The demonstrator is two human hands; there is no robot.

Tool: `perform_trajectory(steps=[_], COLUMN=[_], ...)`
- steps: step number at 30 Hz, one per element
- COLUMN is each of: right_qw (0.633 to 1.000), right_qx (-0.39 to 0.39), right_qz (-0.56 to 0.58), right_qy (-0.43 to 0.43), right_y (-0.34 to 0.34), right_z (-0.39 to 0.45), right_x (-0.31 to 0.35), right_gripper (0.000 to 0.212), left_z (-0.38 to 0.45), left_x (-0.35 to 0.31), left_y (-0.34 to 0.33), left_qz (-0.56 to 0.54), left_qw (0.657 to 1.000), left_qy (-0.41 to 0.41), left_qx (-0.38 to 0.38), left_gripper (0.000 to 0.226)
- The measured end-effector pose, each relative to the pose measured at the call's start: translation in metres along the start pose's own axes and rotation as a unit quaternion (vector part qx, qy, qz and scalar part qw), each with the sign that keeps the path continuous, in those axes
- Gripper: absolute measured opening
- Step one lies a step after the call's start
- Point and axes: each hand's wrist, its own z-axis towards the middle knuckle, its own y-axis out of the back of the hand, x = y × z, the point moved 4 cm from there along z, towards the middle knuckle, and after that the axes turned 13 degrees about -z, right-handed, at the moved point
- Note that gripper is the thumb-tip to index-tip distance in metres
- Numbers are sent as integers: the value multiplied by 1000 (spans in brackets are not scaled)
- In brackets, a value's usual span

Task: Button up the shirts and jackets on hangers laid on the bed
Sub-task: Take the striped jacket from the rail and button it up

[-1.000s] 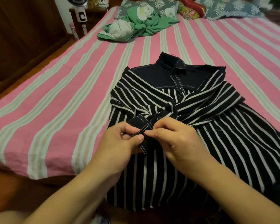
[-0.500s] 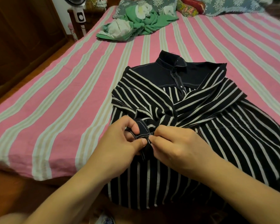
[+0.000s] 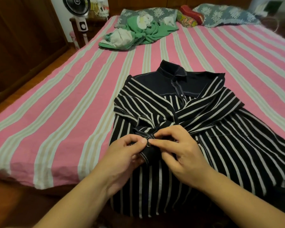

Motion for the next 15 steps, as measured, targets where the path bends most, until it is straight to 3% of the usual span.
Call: perform_trajectory(steps=[2, 4, 5, 7, 10, 12, 15], right_qw=[999, 999, 997, 990, 970, 956, 941], right_qx=[19, -3, -21, -48, -42, -6, 107], right_qz=[-21, -45, -59, -77, -75, -84, -106], right_qy=[17, -8, -34, -104, -226, -281, -302], right_y=[3, 10, 16, 31, 56, 69, 72], right_z=[2, 10, 13, 20, 36, 54, 86], right_x=[-1, -6, -10, -23, -50, -70, -112], right_gripper=[34, 32, 31, 29, 28, 29, 33], left_z=[-6, -17, -24, -30, -8, 19, 73], left_x=[-10, -19, -25, -48, -88, -102, -107], left_y=[1, -2, -2, -4, -14, -32, -62], left_qz=[228, 421, 466, 469, 390, 378, 404], left_qw=[973, 902, 874, 872, 916, 913, 896], left_qy=[-37, 27, 69, 68, -83, -152, -180], left_qx=[13, 89, 117, 121, 34, 9, 35], left_gripper=[15, 34, 39, 31, 14, 13, 13])
